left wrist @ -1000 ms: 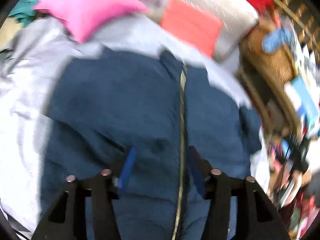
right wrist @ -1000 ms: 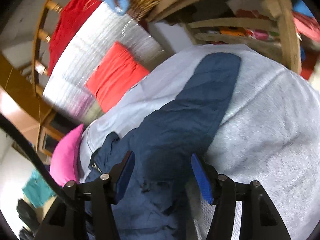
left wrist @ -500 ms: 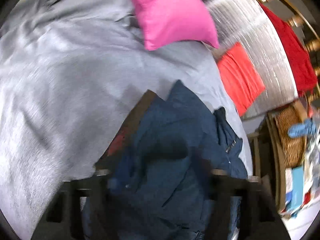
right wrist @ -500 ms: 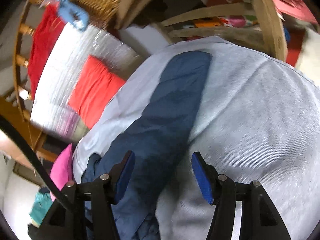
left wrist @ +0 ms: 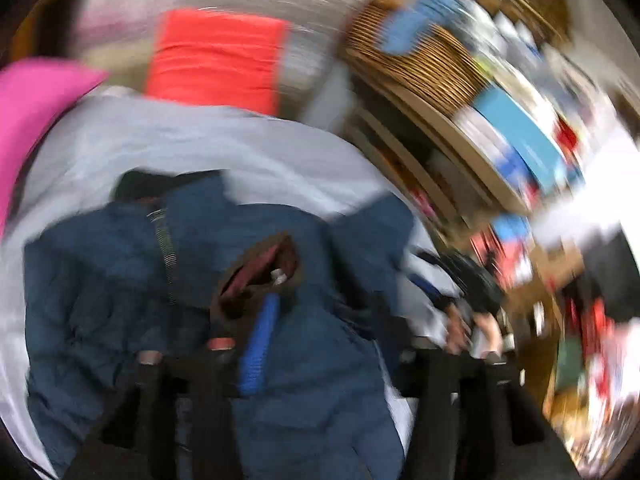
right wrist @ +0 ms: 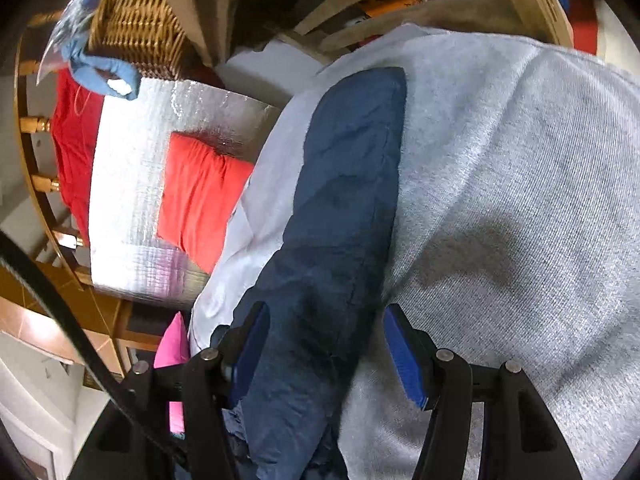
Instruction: Fold large clothes
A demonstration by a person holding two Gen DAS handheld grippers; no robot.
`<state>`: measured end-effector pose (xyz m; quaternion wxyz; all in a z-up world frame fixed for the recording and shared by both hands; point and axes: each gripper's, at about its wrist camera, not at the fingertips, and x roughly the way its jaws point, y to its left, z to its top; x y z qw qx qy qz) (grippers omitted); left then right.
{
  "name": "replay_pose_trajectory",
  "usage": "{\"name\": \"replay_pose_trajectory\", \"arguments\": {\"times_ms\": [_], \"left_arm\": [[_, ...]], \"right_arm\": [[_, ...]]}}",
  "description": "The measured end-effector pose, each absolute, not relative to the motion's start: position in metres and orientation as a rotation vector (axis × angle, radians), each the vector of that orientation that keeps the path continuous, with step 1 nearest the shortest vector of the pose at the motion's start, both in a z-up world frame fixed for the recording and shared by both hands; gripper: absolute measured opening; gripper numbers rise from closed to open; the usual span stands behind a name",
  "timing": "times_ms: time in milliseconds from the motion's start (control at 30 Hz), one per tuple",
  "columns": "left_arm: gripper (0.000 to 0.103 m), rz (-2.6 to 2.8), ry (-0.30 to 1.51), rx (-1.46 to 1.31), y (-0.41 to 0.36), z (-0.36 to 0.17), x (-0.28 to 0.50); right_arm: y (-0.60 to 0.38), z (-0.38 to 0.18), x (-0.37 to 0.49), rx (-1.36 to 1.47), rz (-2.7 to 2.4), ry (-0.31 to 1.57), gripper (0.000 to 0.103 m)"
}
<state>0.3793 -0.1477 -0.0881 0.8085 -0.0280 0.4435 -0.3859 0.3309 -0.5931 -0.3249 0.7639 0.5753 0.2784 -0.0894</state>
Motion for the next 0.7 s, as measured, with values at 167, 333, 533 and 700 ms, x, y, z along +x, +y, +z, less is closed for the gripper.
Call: {"name": "replay_pose_trajectory", "arguments": {"times_ms": [167,333,533,700], "left_arm": [[0.085,-0.670,0.720,0.018,-0.108,-0.060,0.357],[0.087,-0.253,0.840,-0.175,-0.008,-0.132,0.404],[0.085,-0.029,1.002,-0.393,0.069,-0.227,0.427],[0.053,0.031,0.976,-0.304,0.065,-0.247,0.430]], "right_arm": [[-0.594,-0.344,0.337,1.331,-0.175,0.619,0.063],[-0.587,-0.353,0.352,1.332,-0.160,0.640,0.061],[-0.577,-0.356,0.370,1.289,-0.149,0.652,0.046],[-0.572,-0.358,0.380,1.257,-0.153,0.625,0.033]]}}
